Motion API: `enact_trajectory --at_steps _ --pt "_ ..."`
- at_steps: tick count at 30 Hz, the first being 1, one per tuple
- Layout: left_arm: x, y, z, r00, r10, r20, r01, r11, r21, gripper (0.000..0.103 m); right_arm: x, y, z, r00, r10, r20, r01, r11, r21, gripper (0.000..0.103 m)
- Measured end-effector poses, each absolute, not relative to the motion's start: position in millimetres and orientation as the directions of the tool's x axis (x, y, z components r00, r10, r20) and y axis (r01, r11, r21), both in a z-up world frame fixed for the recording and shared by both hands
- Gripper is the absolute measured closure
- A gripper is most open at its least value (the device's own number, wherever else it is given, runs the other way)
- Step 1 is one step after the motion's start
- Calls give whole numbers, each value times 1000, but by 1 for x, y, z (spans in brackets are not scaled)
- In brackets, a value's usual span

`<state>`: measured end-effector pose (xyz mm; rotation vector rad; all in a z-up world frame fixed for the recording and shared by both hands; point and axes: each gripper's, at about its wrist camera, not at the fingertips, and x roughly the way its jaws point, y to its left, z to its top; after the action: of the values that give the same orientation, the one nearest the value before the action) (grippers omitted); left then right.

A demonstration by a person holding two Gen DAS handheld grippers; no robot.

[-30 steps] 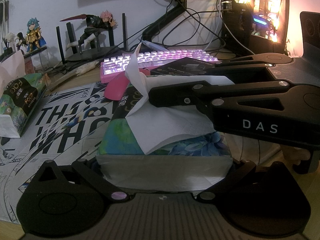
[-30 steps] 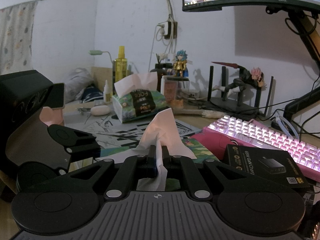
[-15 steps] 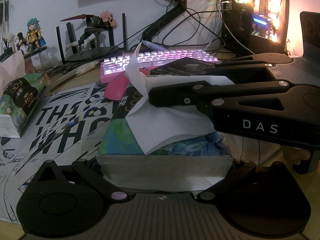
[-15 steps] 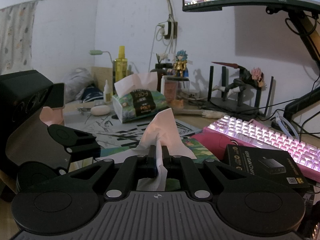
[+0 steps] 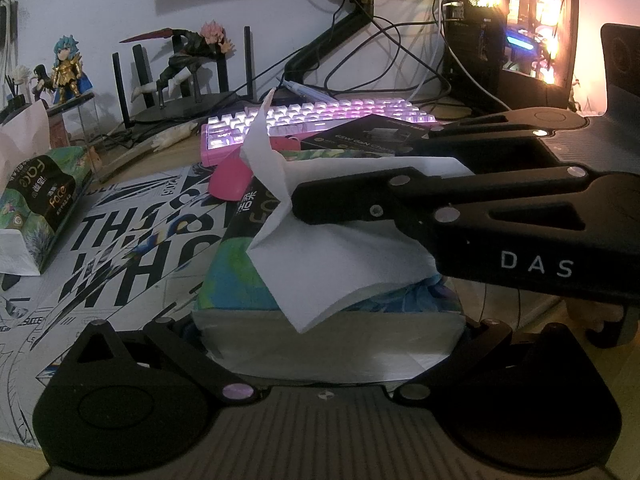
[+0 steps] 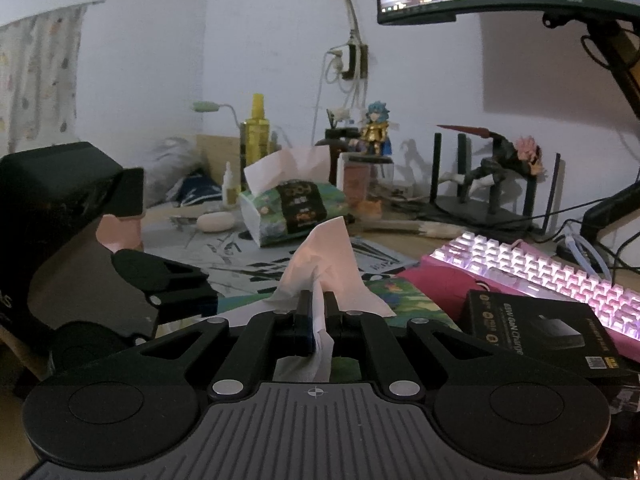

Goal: Clean container
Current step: 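Wipe the tissue along the pack top toward its edge with the right gripper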

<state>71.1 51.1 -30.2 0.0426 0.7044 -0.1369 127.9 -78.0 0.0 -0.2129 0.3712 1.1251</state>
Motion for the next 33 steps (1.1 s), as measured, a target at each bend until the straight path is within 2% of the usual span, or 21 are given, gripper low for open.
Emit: enact_trajectory --at_steps 26,33 --pt "71 51 -30 754 -111 -648 140 990 -7 0 137 -77 -2 456 796 -399 -868 497 0 98" --pt "71 51 -30 754 -111 -648 140 990 -7 0 137 -74 -3 428 812 -397 -881 472 15 97"
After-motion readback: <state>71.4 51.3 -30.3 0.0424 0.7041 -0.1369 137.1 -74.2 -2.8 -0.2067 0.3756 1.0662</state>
